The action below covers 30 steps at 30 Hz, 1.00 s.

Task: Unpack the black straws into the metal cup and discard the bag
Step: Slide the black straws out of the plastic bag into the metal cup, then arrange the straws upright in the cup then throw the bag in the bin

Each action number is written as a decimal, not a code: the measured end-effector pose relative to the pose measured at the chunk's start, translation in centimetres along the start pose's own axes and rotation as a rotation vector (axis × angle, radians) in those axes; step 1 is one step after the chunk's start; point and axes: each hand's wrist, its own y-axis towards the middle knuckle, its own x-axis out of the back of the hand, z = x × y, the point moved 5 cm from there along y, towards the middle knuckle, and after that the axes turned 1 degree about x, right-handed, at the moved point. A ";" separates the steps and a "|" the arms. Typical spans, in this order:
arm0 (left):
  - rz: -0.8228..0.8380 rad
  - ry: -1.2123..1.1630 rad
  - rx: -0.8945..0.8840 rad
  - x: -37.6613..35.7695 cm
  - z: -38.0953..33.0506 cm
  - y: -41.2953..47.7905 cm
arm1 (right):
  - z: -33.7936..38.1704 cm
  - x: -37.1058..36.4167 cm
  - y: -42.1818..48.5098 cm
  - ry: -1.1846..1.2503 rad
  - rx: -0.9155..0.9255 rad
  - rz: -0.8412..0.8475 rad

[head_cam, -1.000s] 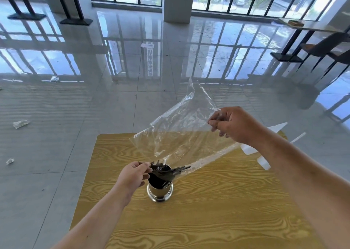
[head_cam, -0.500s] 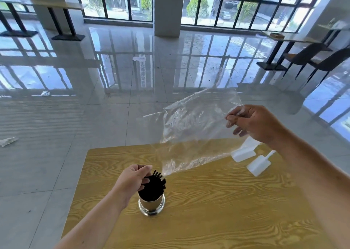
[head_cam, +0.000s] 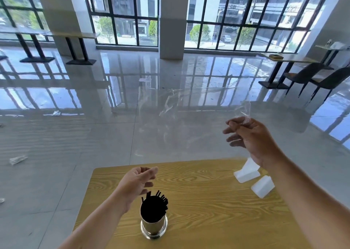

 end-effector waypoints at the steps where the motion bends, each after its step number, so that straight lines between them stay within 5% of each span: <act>1: -0.001 -0.007 -0.012 0.2 -0.6 -0.2 | -0.1 -0.5 0.0 0.040 -0.008 0.002; 16: 0.000 -0.392 -0.245 3.6 -9.1 -2.7 | -1.2 -13.3 -0.1 0.482 -0.149 0.122; 23: -0.143 -0.432 -0.335 8.6 -12.0 -3.6 | -2.1 -16.2 -0.7 0.448 -0.219 0.232; 30: -0.110 -0.338 -0.370 13.4 -14.4 -4.4 | -1.2 -14.0 0.2 0.361 -0.251 0.252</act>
